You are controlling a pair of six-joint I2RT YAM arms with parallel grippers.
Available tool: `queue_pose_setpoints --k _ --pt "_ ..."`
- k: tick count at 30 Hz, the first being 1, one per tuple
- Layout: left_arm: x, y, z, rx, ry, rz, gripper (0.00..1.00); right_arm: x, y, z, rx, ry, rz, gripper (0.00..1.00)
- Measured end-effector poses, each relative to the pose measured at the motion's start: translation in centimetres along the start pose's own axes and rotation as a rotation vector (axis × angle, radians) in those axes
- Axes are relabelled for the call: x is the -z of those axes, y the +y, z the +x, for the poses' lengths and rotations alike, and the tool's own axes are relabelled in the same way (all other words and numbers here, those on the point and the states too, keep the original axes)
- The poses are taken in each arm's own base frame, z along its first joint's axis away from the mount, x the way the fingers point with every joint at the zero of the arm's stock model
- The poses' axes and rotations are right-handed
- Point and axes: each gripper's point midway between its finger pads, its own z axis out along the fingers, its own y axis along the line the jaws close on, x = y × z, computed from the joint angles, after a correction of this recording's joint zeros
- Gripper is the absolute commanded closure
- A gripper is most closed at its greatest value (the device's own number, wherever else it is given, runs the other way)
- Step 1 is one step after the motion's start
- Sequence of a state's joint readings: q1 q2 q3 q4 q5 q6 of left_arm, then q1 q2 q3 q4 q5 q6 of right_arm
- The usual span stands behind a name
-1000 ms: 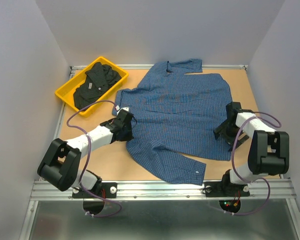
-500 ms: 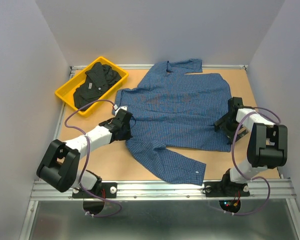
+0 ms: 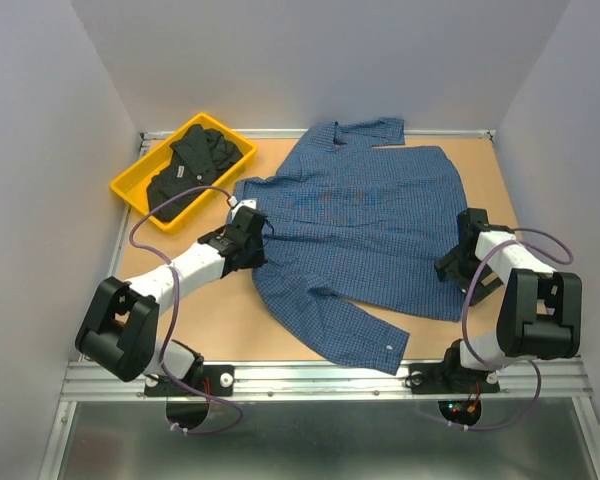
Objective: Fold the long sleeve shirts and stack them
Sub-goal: Fold the shirt
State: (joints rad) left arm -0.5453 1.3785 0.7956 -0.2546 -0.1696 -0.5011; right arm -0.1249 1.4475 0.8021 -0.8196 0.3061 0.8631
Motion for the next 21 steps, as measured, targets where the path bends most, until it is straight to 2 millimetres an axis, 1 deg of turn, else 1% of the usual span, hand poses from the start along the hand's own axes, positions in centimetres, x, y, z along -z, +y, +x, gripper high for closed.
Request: queue_pose_setpoints --k 2,5,7,10,11,12,14,15,17,20,21 --pt "0.0 -0.1 -0.5 0.0 -0.009 -0.001 0.96 0.1 -0.3 0.2 0.001 0.006 0.007 0.03" --pt "0.0 0.0 -0.5 -0.002 -0.008 -0.002 0.96 0.4 -1.0 0.7 -0.003 0.014 0.015 0.04" --pt "-0.1 0.0 -0.4 -0.003 -0.003 -0.005 0.96 0.7 -1.7 1.1 -0.008 0.021 0.025 0.07" --pt "-0.2 0.0 -0.3 -0.005 0.0 -0.007 0.96 1.1 -2.4 1.8 -0.016 0.032 0.031 0.12" --pt "-0.2 0.0 -0.3 -0.005 0.001 -0.007 0.96 1.0 -2.7 2.3 -0.019 0.042 0.031 0.16" --pt "-0.3 0.0 -0.2 -0.005 0.002 -0.007 0.96 1.0 -2.9 2.7 -0.02 0.053 0.036 0.17" --pt "-0.3 0.1 -0.2 -0.005 0.003 -0.009 0.96 1.0 -3.3 3.3 -0.023 0.069 0.043 0.22" --pt "-0.3 0.1 -0.2 -0.003 0.003 -0.011 0.96 1.1 -3.4 3.4 -0.026 0.072 0.041 0.24" --pt "-0.4 0.2 -0.3 -0.001 0.003 -0.012 0.96 1.1 -3.3 3.6 -0.034 0.077 0.036 0.25" --pt "-0.4 0.2 -0.3 -0.001 0.003 -0.012 0.96 1.1 -3.2 3.7 -0.043 0.084 0.035 0.32" --pt "-0.4 0.2 -0.3 0.0 0.003 -0.013 0.96 1.0 -3.2 3.9 -0.043 0.089 0.035 0.32"
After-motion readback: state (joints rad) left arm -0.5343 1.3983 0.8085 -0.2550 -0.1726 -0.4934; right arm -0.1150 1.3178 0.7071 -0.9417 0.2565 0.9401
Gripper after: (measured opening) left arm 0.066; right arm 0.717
